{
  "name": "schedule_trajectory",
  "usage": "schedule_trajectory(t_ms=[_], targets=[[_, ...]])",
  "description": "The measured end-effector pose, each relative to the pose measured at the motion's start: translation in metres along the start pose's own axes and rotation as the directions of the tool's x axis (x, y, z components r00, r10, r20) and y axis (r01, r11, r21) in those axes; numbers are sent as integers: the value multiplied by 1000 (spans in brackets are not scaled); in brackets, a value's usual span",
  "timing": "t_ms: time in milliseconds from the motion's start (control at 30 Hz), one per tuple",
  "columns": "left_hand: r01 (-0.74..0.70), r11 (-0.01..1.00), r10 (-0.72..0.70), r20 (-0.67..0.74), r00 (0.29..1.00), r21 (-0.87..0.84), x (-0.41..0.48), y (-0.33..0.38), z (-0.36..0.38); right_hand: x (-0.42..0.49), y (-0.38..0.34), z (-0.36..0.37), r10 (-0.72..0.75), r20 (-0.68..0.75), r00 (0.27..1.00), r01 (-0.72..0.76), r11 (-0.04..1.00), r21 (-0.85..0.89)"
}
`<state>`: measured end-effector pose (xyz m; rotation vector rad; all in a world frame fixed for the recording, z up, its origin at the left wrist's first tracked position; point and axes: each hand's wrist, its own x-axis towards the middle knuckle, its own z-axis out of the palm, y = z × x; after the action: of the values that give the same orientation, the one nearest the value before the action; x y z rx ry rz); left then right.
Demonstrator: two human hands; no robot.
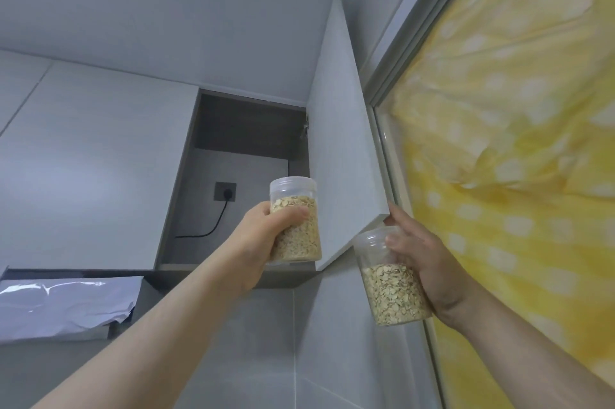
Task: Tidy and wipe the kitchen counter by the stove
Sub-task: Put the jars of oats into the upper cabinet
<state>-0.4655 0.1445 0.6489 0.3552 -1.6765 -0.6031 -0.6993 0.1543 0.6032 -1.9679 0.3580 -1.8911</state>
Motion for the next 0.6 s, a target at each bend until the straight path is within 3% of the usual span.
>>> schedule_trajectory(t_ms=[333,600], targets=[[72,995,-69,-43,997,76,-5,-11,4,-1,6,-24,52,-90,995,-46,997,66],[81,992,-77,-47,996,94,-7,-9,4,-1,12,-29,8,-122,992,3,996,91]])
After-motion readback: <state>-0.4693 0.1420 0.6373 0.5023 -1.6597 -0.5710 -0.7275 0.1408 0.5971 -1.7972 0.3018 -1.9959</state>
